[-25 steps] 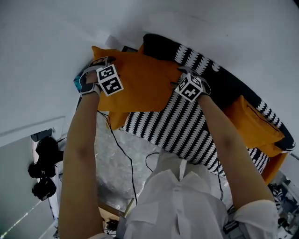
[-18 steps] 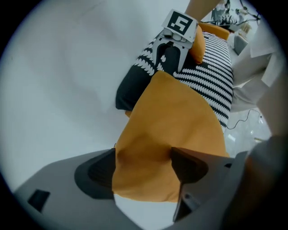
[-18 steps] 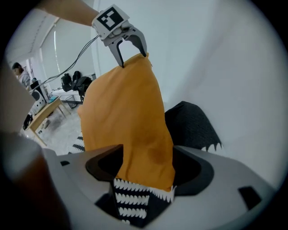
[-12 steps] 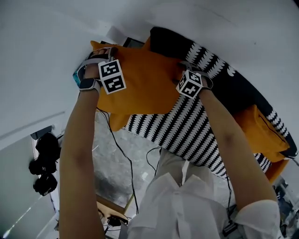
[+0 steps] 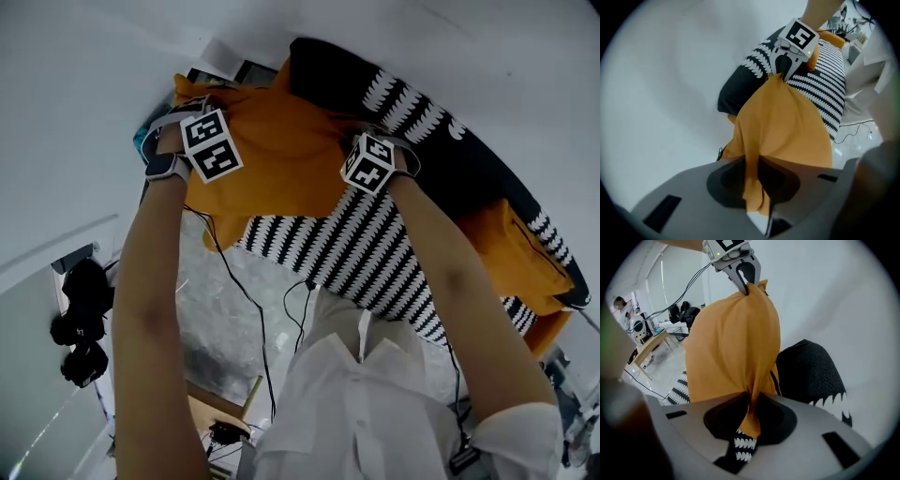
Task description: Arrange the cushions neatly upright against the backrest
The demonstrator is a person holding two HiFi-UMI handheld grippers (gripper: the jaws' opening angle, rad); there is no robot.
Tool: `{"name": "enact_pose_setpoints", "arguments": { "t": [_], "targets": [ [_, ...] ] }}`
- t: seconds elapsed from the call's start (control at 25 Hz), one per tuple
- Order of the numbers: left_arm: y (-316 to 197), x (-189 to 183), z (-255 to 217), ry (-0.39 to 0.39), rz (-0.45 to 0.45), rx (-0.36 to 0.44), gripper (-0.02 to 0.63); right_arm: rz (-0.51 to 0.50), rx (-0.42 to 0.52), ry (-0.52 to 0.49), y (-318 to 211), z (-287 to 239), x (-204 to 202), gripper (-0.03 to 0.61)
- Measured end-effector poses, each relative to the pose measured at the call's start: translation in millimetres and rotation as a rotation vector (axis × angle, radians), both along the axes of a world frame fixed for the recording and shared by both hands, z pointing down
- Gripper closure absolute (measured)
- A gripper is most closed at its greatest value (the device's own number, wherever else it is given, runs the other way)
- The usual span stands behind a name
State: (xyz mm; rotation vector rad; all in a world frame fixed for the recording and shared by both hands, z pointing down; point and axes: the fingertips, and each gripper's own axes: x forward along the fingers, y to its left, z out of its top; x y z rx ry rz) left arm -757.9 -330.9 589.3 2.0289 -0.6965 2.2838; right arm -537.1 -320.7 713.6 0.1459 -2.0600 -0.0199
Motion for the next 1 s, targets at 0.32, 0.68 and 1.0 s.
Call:
{"name": "enact_pose_setpoints", "arguments": {
  "t": [0.32,0.68,1.0],
  "targets": [
    [27.9,26.4,-40.1,0.015,0.052,-0.031,0.565,0.067,0.029,-0.041,47.7,-60.1,36.9,0.538],
    [43.9,161.3,-62.9,0.158,0.156,-0.016,0.569,0.160,0.187,0.074,66.8,-128.2,188.3,0.549],
    [35.3,287.7,-14.1,0.197,0.282,-0.031,0.566,0.307,0.230,0.200,77.2,-132.7,317.1,0.556]
  ]
}}
